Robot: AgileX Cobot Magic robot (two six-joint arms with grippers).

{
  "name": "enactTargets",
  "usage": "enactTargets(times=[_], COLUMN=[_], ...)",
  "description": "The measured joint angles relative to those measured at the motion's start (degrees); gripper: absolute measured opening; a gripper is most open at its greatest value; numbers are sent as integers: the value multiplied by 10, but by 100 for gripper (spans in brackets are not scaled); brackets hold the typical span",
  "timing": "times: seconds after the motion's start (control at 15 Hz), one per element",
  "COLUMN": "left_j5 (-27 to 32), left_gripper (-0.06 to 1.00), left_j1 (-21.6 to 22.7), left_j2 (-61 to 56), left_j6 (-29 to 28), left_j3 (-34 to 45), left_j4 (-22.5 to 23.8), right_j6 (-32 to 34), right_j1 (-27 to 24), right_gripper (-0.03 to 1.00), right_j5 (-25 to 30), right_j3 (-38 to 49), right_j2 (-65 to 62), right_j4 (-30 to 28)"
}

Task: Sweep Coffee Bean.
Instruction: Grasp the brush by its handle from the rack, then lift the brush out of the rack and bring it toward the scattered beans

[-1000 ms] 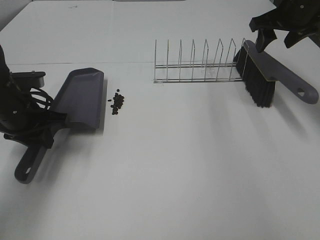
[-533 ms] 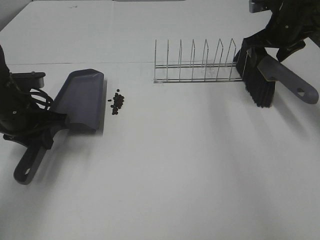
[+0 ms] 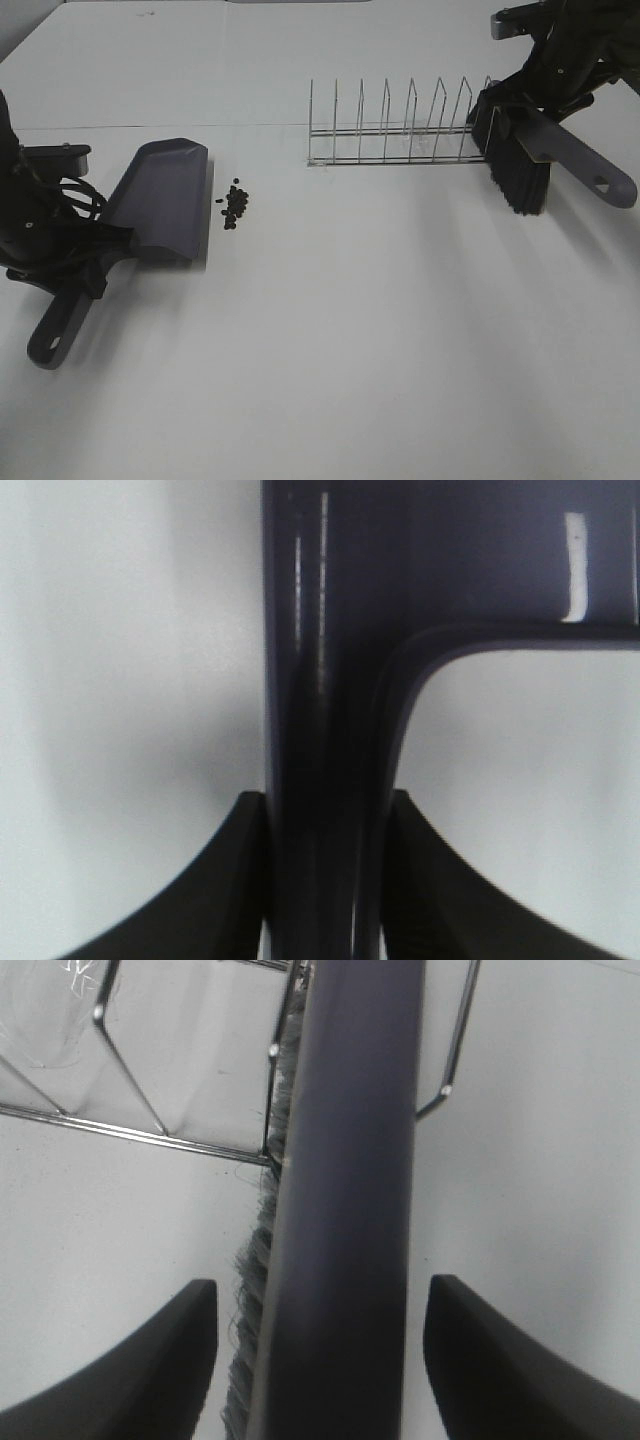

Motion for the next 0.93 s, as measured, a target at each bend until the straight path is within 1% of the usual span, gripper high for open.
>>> enactTargets(times=[0.07, 0.13, 0.27, 0.4, 0.8, 0.93], left_j5=[0, 0, 0, 0, 1, 1], left_gripper=[26, 26, 26, 26, 26, 26], left_j1=[0, 0, 0, 0, 0, 0], left_j2=[0, 0, 0, 0, 0, 0], left_j6=[0, 0, 0, 0, 0, 0], left_j3=[0, 0, 0, 1, 1, 1], left_j4=[0, 0, 0, 0, 0, 0], right_j6=[2, 11, 32, 48, 49, 49], right_j1=[0, 0, 0, 0, 0, 0], right_gripper=[49, 45, 26, 27, 27, 27], right_j5=[-1, -1, -2, -2, 6, 44], right_j3=[0, 0, 0, 0, 0, 0], right_j2=[3, 8, 9, 9, -54, -89], right_j4=[0, -1, -3, -6, -5, -5])
